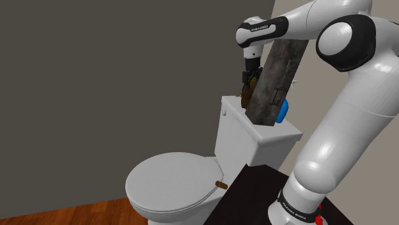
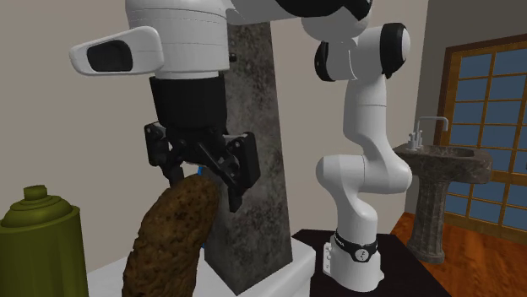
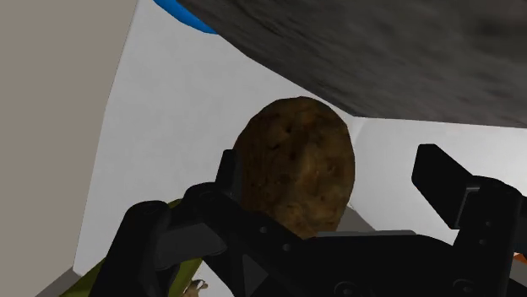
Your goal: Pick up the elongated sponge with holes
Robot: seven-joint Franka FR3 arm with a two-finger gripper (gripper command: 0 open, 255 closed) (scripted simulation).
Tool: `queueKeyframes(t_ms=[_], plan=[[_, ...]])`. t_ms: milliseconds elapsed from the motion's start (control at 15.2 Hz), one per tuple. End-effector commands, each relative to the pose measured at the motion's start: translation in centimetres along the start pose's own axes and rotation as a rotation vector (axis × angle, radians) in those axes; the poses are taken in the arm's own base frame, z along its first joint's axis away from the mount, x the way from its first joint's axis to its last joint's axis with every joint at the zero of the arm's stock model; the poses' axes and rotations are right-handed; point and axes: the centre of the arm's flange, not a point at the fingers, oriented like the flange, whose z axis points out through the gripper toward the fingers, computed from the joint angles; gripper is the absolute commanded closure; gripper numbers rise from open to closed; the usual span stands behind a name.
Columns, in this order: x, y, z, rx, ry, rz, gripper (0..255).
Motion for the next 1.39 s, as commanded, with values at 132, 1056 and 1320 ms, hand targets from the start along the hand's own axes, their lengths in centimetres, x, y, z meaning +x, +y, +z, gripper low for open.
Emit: queueKeyframes(t_ms=[132, 1056, 1320], plan=[[0.1, 0.0, 0.4, 0.000, 0.000, 0.000, 255], [-0.7, 0.3, -2.7, 0.000, 0.000, 0.000, 255], [-1.2, 0.5, -4.7, 0.000, 0.000, 0.000, 255]])
